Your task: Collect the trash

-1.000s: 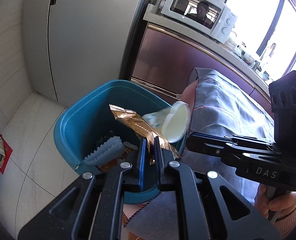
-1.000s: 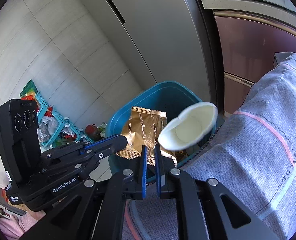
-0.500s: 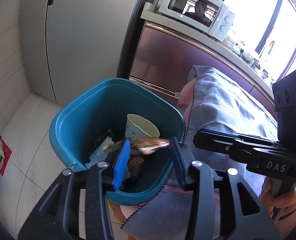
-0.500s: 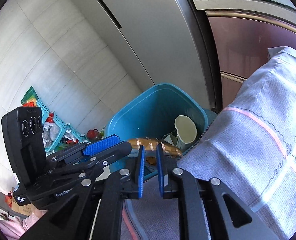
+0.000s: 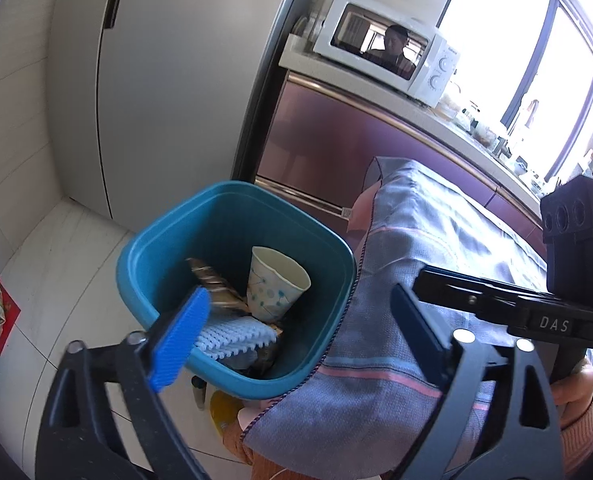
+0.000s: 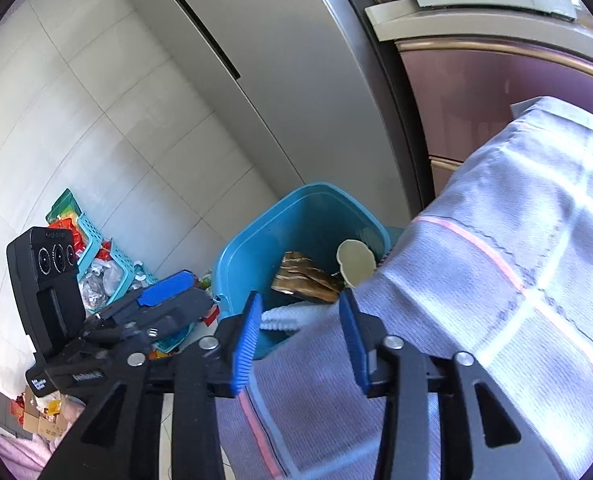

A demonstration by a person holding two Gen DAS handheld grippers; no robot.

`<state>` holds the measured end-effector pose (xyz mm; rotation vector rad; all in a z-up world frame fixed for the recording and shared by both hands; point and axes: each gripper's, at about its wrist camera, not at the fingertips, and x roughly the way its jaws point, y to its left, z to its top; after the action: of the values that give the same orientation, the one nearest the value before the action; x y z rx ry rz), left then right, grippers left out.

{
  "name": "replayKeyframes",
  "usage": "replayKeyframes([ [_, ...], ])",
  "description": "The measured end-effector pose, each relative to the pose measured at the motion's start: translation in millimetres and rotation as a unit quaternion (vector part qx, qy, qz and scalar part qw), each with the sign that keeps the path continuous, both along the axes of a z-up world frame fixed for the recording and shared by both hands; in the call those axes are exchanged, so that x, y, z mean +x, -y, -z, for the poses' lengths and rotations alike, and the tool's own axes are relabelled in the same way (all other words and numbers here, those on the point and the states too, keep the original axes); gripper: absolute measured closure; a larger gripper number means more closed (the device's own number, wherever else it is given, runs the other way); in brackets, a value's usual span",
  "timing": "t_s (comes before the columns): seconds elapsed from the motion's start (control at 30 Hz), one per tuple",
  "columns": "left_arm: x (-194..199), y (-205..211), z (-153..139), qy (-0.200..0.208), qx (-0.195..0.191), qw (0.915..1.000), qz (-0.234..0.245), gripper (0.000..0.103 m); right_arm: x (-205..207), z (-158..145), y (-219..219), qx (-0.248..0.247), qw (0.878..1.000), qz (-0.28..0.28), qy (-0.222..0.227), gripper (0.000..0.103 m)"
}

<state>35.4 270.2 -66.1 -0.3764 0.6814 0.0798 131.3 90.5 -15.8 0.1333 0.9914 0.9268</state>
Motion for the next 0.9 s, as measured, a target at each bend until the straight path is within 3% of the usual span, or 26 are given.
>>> replayKeyframes([
  [0.2, -16, 7, -10, 0.014, 0.02, 0.9996, -0.014, 0.006, -8, -8, 21, 0.005, 1.0, 0.018, 0.015, 0.051],
  [0.3, -23, 11, -17, 0.021, 0.032, 0.9991, -0.018, 0.006, -15, -15, 31, 0.002, 0.999, 0.029, 0.035, 0.041],
  [0.57, -38, 33, -34, 0.052, 0.062, 0.9964, -0.023, 0.006, -36, -26, 62, 0.0, 0.994, 0.062, 0.086, 0.029],
  [0.73, -47, 54, -48, 0.082, 0.088, 0.9924, -0.022, 0.006, -56, -36, 88, -0.004, 0.986, 0.106, 0.131, 0.018],
  [0.9, -53, 79, -59, 0.111, 0.111, 0.9874, -0.019, 0.006, -80, -43, 117, -0.016, 0.968, 0.166, 0.187, 0.008],
])
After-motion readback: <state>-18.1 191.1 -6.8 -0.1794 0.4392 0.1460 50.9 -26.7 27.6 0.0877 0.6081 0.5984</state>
